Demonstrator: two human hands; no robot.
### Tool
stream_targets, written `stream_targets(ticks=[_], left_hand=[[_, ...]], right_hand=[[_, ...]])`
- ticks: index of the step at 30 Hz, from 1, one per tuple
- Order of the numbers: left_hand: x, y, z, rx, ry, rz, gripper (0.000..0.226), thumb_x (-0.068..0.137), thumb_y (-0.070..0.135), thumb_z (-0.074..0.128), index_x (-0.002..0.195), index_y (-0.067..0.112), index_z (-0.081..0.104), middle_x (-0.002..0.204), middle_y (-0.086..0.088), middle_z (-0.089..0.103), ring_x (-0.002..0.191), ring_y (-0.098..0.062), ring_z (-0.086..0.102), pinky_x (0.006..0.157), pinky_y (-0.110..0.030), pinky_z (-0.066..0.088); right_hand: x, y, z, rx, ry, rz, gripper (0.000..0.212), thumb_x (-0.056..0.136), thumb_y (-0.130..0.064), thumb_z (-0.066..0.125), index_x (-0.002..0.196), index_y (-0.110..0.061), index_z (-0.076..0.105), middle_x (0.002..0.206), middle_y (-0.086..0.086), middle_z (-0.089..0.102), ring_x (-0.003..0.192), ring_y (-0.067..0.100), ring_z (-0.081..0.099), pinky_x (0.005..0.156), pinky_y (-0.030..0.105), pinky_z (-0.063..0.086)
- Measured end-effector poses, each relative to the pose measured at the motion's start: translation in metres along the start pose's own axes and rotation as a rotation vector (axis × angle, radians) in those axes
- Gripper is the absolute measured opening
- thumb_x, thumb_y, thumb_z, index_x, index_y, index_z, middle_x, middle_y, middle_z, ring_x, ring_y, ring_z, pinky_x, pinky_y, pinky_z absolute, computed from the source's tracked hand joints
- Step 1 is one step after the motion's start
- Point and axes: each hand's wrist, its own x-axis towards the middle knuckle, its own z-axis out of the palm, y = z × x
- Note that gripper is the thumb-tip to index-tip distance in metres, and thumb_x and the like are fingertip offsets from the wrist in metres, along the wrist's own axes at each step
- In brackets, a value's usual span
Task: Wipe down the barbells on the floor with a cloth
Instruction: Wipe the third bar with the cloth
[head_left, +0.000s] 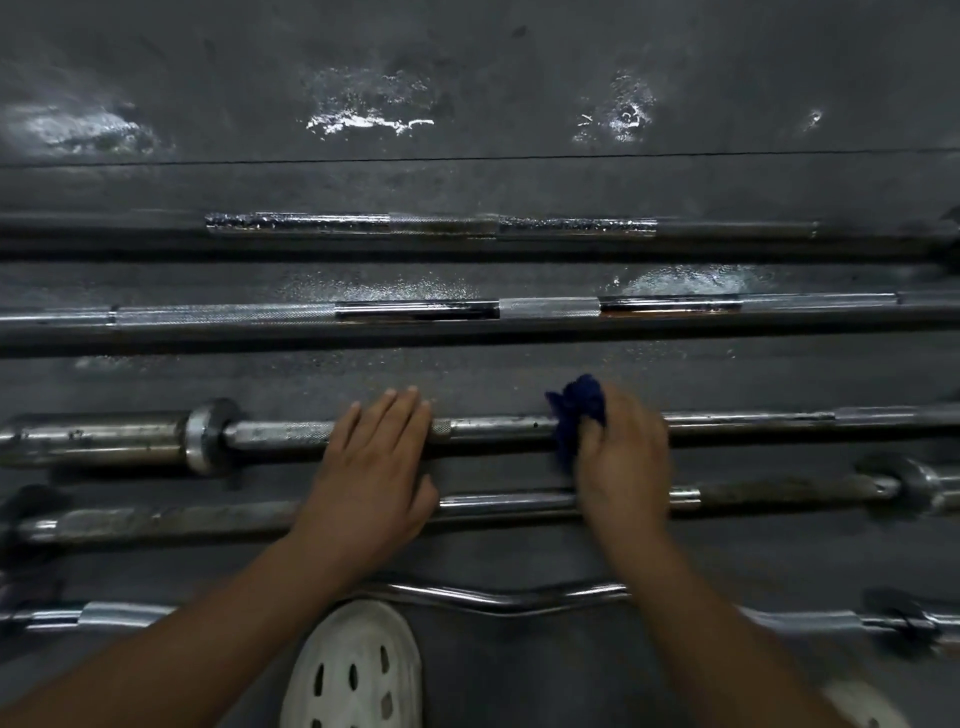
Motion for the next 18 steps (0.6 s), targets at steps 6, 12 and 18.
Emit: stream_targets(ticks=[6, 12, 18], left_hand=[[0.0, 0.01, -0.002, -0.032, 0.011, 0.041, 0.073, 0.078, 0.04, 0.041, 0.141, 0.005, 0.05, 0.148, -0.012, 0.049, 0.135, -0.03, 0.047, 0.114, -0.046, 0.025], [-0.003, 0.007, 0.001, -0.055, 0.007, 0.023, 0.067, 0.078, 0.038, 0.042, 0.136, 0.007, 0.055, 0.142, -0.011, 0.055, 0.13, -0.029, 0.051, 0.112, -0.047, 0.032], [0.0, 0.014, 0.002, -0.049, -0.005, 0.044, 0.067, 0.079, 0.04, 0.041, 0.137, 0.009, 0.054, 0.141, -0.008, 0.055, 0.132, -0.027, 0.049, 0.113, -0.05, 0.033]], right_hand=[[-0.03, -0.043, 0.007, 0.066, -0.256, -0.463, 0.048, 0.079, -0.016, 0.054, 0.126, -0.019, 0.058, 0.118, 0.002, 0.064, 0.103, 0.023, 0.056, 0.097, 0.038, 0.045], [-0.009, 0.003, -0.012, -0.025, -0.051, -0.015, 0.027, 0.09, -0.024, 0.044, 0.108, -0.018, 0.063, 0.094, 0.005, 0.065, 0.085, 0.028, 0.054, 0.081, 0.038, 0.04], [-0.021, -0.018, -0.003, 0.035, -0.325, -0.492, 0.053, 0.082, -0.022, 0.068, 0.133, -0.023, 0.052, 0.126, -0.001, 0.061, 0.109, 0.021, 0.055, 0.102, 0.038, 0.042]])
